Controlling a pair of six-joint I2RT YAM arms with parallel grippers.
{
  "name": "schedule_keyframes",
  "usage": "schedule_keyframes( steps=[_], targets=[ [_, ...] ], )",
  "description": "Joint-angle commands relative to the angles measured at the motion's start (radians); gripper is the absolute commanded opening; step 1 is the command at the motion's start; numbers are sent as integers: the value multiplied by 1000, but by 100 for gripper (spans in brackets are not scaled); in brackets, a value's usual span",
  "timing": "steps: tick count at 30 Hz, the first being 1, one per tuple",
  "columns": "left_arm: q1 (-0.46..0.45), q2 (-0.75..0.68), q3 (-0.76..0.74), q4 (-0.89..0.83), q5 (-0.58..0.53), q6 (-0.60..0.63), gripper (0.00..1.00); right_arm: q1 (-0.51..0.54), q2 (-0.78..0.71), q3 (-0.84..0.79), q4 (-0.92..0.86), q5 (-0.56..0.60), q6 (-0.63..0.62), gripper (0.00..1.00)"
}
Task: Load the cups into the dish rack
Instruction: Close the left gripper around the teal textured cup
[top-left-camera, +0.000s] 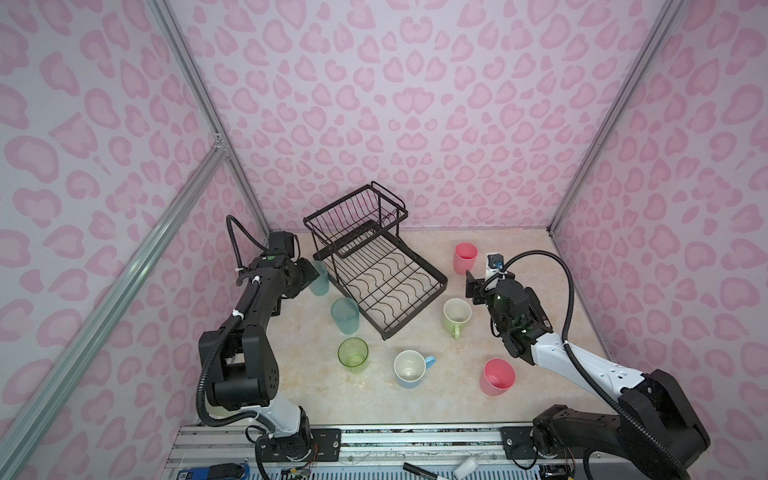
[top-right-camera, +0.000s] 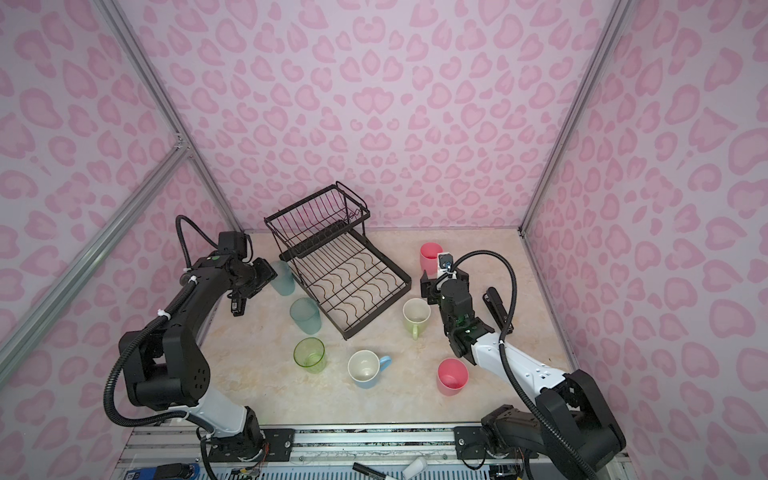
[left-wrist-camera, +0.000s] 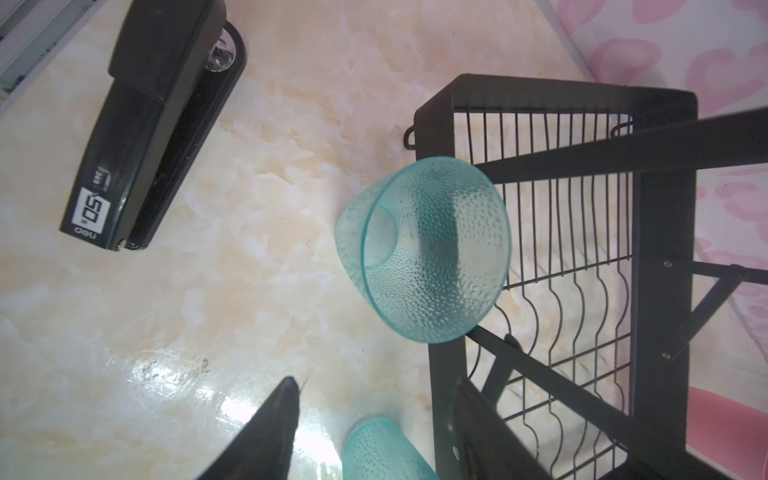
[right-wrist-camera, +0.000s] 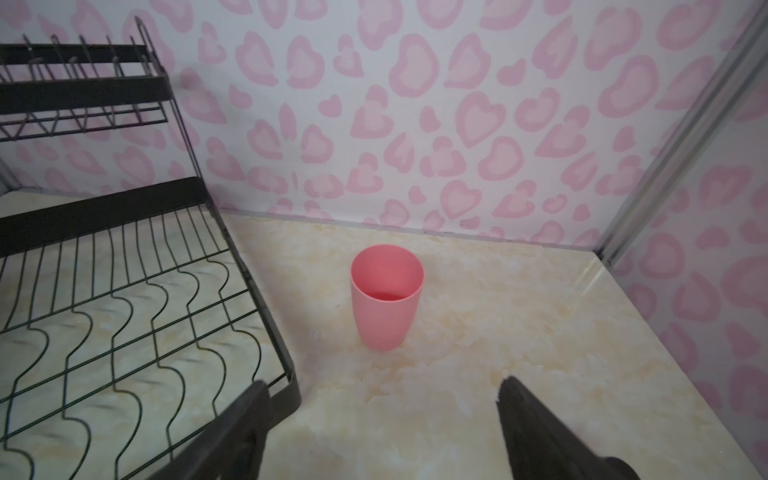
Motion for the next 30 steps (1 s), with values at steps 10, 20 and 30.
schedule_keyframes(
  steps=[10, 20, 30],
  targets=[
    [16, 115, 126, -44, -56, 19, 60, 92, 58, 34, -34, -71, -83, 85],
    [23, 187, 161, -52, -60, 28, 56, 116, 65, 37, -24, -111, -86, 85],
    [23, 210, 164, -44, -61, 27, 43, 130, 90, 41, -21, -112, -90, 85]
  ],
)
